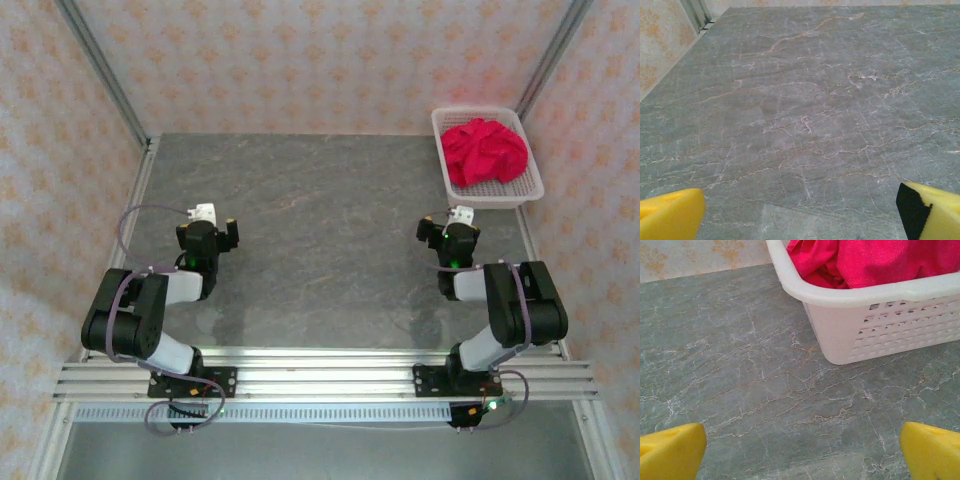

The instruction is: Fold the inside-out t-shirt

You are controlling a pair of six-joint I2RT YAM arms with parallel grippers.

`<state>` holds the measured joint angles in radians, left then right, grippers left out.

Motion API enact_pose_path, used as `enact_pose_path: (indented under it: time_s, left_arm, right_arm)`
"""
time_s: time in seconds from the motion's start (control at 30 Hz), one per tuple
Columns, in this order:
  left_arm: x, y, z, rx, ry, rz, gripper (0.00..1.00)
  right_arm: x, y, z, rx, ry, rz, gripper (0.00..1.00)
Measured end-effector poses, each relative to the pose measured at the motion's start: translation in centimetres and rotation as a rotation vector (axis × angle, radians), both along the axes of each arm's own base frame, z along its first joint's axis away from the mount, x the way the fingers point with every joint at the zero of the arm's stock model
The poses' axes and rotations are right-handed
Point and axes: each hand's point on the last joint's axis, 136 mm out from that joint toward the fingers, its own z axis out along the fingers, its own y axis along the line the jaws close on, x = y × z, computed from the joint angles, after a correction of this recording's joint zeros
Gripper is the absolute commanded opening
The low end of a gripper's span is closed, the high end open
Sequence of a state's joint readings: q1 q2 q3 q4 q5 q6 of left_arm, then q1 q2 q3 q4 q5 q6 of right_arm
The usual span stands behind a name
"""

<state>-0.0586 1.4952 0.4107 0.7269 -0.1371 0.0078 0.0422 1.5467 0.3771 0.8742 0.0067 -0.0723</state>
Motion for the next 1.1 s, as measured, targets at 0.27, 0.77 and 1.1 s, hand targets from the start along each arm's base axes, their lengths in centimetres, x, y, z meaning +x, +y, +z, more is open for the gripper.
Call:
enact_pose_path:
  time_s: [0.27, 0.77, 1.1]
  left_arm:
    - [0.0, 0.0, 0.0, 0.0, 0.0, 0.0, 1.0]
    - [0.0, 0.0, 0.0, 0.0, 0.0, 0.0, 1.0]
    - [-0.06, -0.27, 0.01, -0.005, 0.038, -0.015, 1.0]
  right_arm:
    - [0.0, 0.0, 0.0, 0.0, 0.0, 0.0, 0.99]
    - [0.0, 0.0, 0.0, 0.0, 0.0, 0.0, 0.99]
    - [-0.41, -0.8, 0.54, -0.017, -0.015, -0.056, 0.99]
